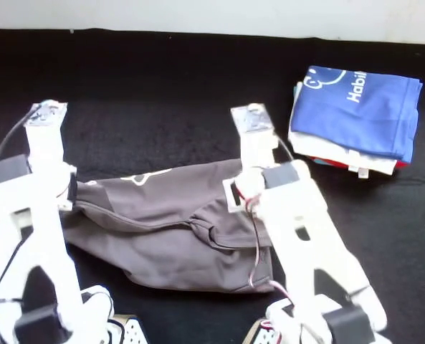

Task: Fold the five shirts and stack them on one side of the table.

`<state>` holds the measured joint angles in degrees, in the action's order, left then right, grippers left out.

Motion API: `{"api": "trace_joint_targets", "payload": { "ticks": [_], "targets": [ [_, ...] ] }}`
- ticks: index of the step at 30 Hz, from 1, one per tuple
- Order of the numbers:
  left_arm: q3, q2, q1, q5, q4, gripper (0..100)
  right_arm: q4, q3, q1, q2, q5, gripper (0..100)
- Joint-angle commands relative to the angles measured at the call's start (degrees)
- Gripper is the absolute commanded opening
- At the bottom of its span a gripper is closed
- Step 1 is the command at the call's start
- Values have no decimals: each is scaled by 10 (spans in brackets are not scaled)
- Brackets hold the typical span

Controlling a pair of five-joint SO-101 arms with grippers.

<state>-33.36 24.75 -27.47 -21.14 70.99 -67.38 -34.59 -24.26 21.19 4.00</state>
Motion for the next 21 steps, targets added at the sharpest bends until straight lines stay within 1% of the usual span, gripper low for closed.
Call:
{"api": "trace_joint_targets", "payload": {
  "ticks": [1,4,12,15,18,21],
  "targets": [
    [63,-10,2,4,21,8,-71,63,9,-49,4,201],
    [80,-10,3,4,21,8,-96,72,9,-87,4,201],
    [77,-15,3,4,18,8,-97,74,25,-201,4,201],
    [77,-15,3,4,18,8,-96,71,25,-223,2,201],
    [77,-15,3,4,18,8,-95,73,25,-241,-20,201],
    [77,-15,3,4,18,8,-94,76,28,-250,-25,198]
  ]
}}
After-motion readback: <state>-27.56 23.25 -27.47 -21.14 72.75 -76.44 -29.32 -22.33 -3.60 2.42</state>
